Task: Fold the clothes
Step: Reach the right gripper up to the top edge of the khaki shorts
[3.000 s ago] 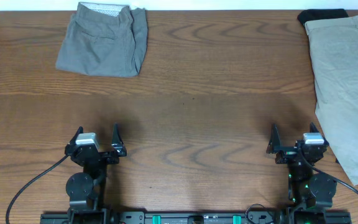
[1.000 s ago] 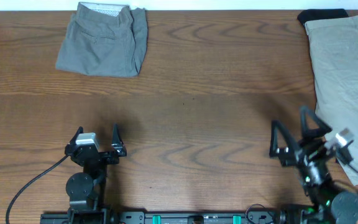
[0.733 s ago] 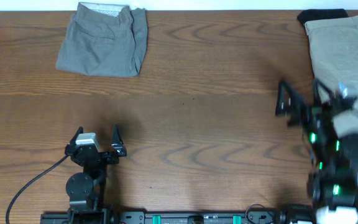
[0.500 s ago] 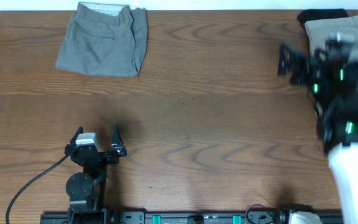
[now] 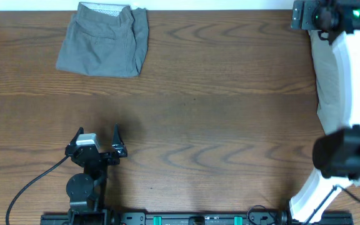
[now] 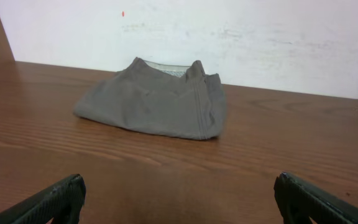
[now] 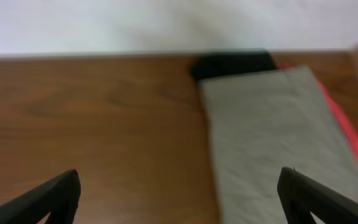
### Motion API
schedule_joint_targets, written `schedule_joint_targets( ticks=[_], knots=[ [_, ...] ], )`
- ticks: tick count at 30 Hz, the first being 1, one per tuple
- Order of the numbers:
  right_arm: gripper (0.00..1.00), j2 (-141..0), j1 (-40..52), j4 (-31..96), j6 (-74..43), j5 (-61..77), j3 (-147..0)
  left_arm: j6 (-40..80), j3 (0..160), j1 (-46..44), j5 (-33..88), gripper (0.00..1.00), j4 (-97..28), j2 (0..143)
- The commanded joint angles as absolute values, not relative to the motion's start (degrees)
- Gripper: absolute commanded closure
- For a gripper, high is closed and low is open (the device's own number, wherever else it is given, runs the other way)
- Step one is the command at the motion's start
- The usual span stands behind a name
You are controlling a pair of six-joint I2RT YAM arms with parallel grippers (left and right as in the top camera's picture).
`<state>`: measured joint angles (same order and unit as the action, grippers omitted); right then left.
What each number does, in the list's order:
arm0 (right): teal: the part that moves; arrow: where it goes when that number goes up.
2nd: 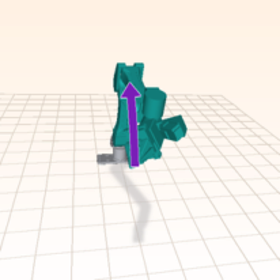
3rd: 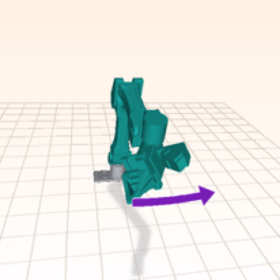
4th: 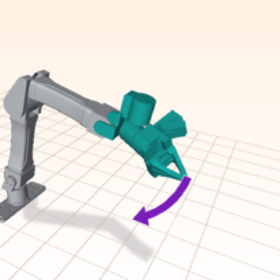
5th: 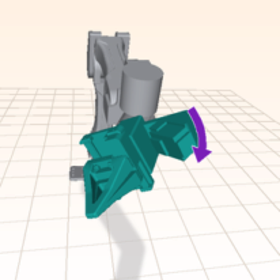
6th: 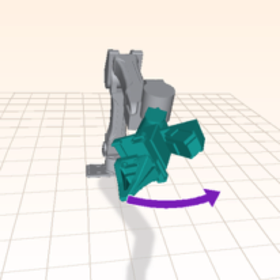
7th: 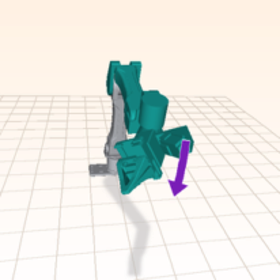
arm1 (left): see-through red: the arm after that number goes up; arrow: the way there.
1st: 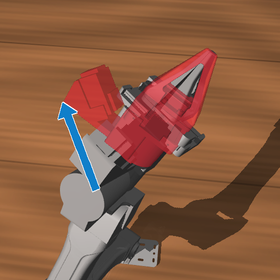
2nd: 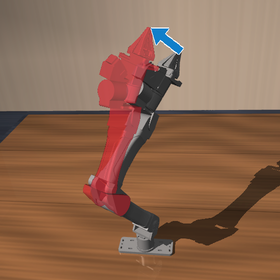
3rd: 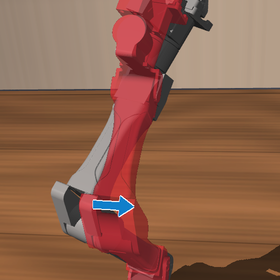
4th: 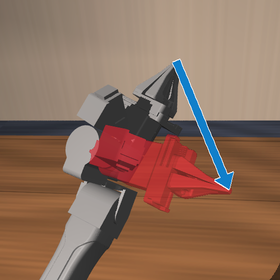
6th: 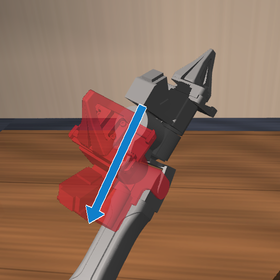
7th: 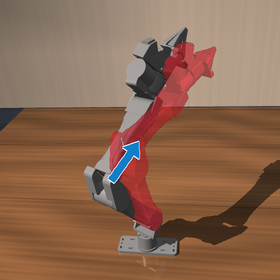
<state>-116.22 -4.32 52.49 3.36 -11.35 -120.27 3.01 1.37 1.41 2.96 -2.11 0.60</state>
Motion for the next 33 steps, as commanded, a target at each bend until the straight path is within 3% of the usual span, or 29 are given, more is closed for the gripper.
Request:
schedule_joint_targets(
  ticks=[1,25,30,33],
  knots=[
    [0.01,-121.9,-5.8,53.6,6.3,-27.1,-122.4,3.3,0.2,1.6,2.1,0.02,-3.8,0.2],
    [0.01,-141.5,-8.6,38.5,18.3,-30.6,-122.4,3.3,0.2,1.6,2.1,0.02,-3.8,0.2],
    [0.04,-143.6,-9.1,38.3,18.3,-31.6,-122.4,3.3,0.2,1.6,2.1,0.02,-3.8,0.2],
    [0.14,-143.7,-9.7,38.3,17.8,-31.4,-122.4,3.3,0.2,1.6,2.1,0.02,-3.8,0.2]
  ],
)
